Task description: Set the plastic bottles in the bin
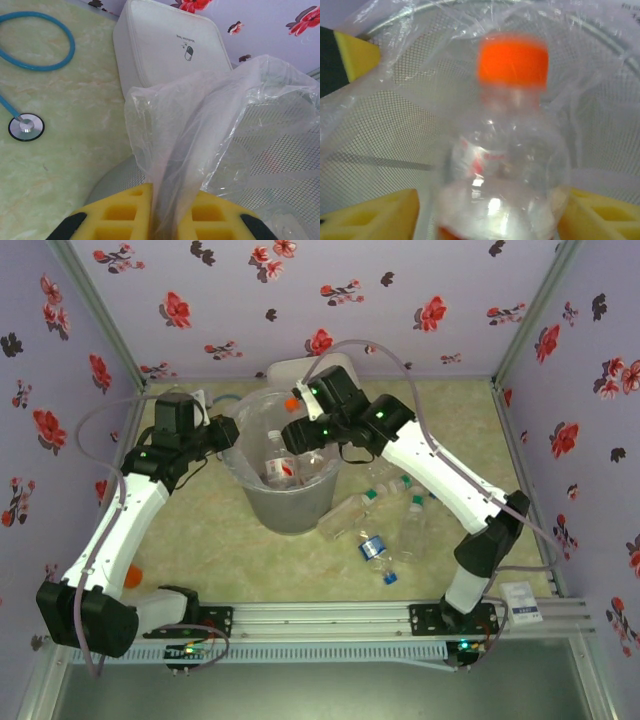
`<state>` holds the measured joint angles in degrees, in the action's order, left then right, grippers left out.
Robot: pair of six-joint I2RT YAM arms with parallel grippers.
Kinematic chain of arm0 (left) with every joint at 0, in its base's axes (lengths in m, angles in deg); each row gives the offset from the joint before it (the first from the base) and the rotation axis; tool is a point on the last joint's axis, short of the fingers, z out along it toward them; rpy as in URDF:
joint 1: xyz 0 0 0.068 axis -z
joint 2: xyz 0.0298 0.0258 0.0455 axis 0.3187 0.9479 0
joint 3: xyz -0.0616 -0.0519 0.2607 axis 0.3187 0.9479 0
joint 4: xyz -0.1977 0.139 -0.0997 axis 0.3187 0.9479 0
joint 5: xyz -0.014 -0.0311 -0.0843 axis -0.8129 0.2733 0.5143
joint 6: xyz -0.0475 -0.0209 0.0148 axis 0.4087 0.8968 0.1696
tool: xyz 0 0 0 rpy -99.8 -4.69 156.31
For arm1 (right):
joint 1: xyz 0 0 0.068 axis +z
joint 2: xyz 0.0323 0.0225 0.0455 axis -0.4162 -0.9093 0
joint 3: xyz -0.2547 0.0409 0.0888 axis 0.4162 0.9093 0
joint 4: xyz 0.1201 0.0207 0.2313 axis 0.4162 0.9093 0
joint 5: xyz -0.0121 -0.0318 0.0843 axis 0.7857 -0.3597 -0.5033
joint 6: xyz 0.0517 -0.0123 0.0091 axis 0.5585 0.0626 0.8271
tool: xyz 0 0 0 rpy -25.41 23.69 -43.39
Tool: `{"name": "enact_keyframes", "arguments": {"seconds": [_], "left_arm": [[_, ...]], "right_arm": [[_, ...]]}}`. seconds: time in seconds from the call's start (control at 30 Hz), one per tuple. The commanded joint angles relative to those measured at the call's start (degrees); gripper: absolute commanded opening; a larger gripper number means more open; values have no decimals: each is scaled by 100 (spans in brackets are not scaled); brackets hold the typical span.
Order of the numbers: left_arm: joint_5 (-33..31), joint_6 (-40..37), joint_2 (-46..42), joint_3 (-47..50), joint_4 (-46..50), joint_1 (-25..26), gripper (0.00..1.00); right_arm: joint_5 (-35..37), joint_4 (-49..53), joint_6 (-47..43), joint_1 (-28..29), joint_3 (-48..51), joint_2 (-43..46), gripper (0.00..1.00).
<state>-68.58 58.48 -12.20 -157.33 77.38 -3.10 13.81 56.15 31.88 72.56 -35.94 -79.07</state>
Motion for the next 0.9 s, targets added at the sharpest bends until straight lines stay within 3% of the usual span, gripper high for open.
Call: {"name": "enact_keyframes", "arguments": {"seconds": [0.0,0.17,0.33,0.43,0.63,0.87], "left_arm": [[-114,-129,93,27,-47,77,15],[-123,-146,94,16,-8,74,15],[-114,-181,143,-15,-6,75,14],[-107,-186,163,-20,-25,71,14],[-97,-235,207,7,-35,76,14],[-89,-279,197,47,-70,76,13]], "right_arm": [[42,-315,65,56,248,242,78],[764,-136,-137,-74,228,716,82],[1139,32,66,-737,590,1453,81],[1434,214,305,-1340,1000,1944,80],[1885,1531,1333,-2963,1826,2510,77],[1889,1250,2645,-4666,3884,3589,81]]}}
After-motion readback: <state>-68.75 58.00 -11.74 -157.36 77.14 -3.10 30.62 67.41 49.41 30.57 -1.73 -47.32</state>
